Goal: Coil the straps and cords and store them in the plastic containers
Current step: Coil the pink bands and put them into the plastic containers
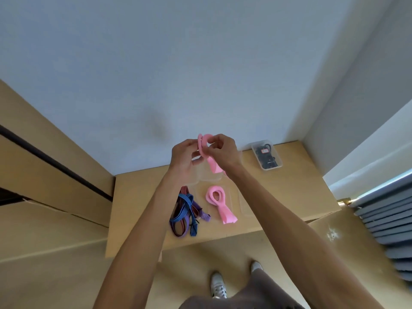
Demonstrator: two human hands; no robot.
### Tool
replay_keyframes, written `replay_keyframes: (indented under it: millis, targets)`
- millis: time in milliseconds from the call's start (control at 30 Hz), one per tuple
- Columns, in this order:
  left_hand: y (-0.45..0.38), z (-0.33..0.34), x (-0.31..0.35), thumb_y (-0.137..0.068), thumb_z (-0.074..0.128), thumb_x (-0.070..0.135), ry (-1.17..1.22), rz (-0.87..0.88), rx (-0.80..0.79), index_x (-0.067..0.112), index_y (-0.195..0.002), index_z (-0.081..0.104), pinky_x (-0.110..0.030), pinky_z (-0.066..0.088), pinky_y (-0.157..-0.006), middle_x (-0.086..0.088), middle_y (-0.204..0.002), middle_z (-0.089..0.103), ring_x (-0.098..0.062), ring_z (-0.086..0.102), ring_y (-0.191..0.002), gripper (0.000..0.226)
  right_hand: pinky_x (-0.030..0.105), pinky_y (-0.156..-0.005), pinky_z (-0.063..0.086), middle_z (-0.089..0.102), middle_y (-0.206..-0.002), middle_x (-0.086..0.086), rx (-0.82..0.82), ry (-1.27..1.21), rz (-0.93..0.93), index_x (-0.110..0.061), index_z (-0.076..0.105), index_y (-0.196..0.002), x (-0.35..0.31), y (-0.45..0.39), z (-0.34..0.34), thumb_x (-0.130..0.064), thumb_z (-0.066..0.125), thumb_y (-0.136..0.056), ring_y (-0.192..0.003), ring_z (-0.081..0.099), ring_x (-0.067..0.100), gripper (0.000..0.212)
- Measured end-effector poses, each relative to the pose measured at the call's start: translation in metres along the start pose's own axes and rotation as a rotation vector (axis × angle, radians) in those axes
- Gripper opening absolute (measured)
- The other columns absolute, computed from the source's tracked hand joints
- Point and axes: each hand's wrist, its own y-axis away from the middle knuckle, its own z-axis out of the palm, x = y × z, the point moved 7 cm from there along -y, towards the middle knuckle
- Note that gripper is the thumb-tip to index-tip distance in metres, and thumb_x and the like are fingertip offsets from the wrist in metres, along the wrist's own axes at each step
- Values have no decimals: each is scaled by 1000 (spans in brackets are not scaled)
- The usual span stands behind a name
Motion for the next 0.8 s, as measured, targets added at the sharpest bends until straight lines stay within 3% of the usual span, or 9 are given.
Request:
replay_keyframes:
  millis: [67,167,333,433,533,600,667,733,800]
  targets:
    - [6,-2,0,-88,71,7,-22,17,-18,8,-90,77,-35,59,-76,-14,-93,75,-29,73,-89,6,25,-64,50,64,-74,-4,-28,23,-23,-12,65,-93,-4,6,-2,-19,79,-79,-68,61,8,21]
    - [12,8,-1,-84,74,10,-13,37,-52,9,-94,75,-32,59,-72,-15,-97,75,-29,74,-89,10,27,-65,49,64,-80,0,-62,36,20,-12,65,-85,-6,10,-12,-9,77,-74,-73,60,13,16]
    - [16,40,-1,-85,71,5,-31,39,9,5,-95,71,-36,61,-74,-17,-92,75,-31,75,-86,10,37,-72,52,71,-76,7,-133,139,-22,-7,73,-77,-22,7,-40,-1,58,-75,-74,63,17,16]
    - [15,53,6,-82,69,-1,-39,72,144,-5,-93,69,-39,63,-72,-24,-89,74,-35,74,-83,12,33,-73,50,75,-74,1,-160,-11,20,-14,76,-71,-26,9,-53,-25,53,-85,-68,68,13,30]
    - [20,66,15,-83,70,1,-142,172,209,-4,-86,68,-35,62,-62,-15,-75,73,-30,73,-70,6,32,-69,50,72,-68,3,-135,89,-97,-15,72,-64,-31,10,-62,-46,61,-87,-64,63,13,40]
    - [22,71,19,-81,71,1,-215,221,246,1,-84,69,-38,63,-65,-5,-70,73,-27,73,-72,3,32,-61,44,67,-66,12,-76,123,-156,-7,70,-66,-31,6,-74,-41,64,-88,-59,51,14,42]
    - [23,76,24,-77,68,0,-243,259,267,6,-82,71,-37,62,-65,-2,-69,72,-23,72,-73,9,33,-63,39,65,-75,22,-46,25,-139,2,68,-74,-29,2,-86,-27,61,-90,-64,48,15,34]
    - [22,84,31,-73,66,1,-244,294,267,9,-80,71,-30,57,-58,0,-69,71,-17,70,-70,12,33,-70,43,68,-82,20,-21,-136,-72,1,66,-74,-23,2,-94,-15,54,-90,-72,55,16,26]
    - [22,92,32,-68,65,4,-190,296,258,11,-78,71,-27,53,-57,1,-70,71,-17,70,-70,14,26,-67,44,66,-74,11,19,-247,-35,-2,61,-69,-17,3,-95,-10,47,-91,-69,57,13,27]
